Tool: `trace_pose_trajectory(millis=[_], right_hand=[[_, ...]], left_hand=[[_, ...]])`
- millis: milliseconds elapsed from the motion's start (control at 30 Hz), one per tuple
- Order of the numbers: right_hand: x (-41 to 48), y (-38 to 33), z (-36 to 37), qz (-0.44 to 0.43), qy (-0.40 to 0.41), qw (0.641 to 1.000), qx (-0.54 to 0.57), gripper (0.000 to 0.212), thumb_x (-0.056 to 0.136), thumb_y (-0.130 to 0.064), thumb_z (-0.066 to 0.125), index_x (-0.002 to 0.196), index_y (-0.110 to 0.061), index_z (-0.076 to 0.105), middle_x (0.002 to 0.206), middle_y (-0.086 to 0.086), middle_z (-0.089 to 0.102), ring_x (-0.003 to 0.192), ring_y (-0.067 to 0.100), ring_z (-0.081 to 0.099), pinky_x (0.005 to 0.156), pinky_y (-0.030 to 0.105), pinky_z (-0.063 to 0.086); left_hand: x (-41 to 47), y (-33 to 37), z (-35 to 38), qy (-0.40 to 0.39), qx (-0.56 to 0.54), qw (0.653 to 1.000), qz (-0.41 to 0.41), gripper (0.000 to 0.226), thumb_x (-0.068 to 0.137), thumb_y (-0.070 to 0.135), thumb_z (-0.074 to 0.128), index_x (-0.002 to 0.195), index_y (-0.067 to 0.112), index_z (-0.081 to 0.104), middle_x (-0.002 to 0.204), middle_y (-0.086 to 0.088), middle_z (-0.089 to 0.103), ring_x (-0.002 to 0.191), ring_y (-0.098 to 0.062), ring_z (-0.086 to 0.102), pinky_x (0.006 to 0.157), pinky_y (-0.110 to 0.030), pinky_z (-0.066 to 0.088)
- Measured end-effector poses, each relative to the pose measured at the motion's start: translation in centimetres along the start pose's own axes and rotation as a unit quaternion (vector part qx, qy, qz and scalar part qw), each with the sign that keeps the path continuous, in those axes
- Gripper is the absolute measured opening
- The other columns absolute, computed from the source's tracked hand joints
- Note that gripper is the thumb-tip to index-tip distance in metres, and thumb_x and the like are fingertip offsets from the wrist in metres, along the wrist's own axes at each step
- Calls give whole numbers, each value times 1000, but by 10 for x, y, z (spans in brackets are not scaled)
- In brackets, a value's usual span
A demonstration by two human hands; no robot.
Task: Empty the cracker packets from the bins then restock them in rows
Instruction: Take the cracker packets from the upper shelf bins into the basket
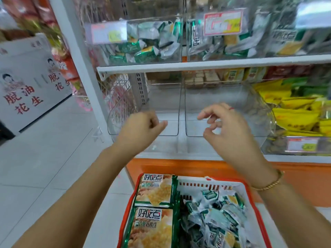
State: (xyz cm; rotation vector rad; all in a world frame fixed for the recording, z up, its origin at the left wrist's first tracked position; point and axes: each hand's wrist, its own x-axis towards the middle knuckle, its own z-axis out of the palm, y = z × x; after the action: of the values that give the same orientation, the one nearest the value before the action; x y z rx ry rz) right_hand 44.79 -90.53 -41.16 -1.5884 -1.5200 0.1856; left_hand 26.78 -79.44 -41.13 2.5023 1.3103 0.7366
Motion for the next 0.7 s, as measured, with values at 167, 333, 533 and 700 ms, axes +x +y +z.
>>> trace_pose_trajectory(millis=[167,333,533,700], right_hand=[[80,-33,-95,-124,50,985,-111,32,76,3,61,90,-25,61,89,-2,63,79,11,57,75,23,48],[144,-35,-156,-162,50,966,-197,18,88,-19,67,105,-21,62,102,-5,62,93,13,58,89,32,49],[178,-17,-178,-100,-71,937,-327,23,87,-32,68,110,-30,66,102,-10,68,86,3,60,77,17,44],[183,-12,-200,-100,-38,960,-257,11,86,-28,66,97,-29,68,90,-15,67,84,-5,60,76,15,45]], left_hand=[[53,59,-75,164,-62,973,151,24,90,33,62,72,21,51,76,3,57,71,-7,51,66,-15,37],[107,68,-115,214,6,963,164,31,91,29,61,118,15,57,114,4,50,97,1,40,79,-8,26],[136,64,-119,145,44,984,90,25,91,32,60,110,17,65,118,-2,63,101,-17,55,78,-23,34],[151,87,-112,192,14,969,155,15,91,26,59,101,17,67,95,5,63,87,-8,54,78,-20,37]])
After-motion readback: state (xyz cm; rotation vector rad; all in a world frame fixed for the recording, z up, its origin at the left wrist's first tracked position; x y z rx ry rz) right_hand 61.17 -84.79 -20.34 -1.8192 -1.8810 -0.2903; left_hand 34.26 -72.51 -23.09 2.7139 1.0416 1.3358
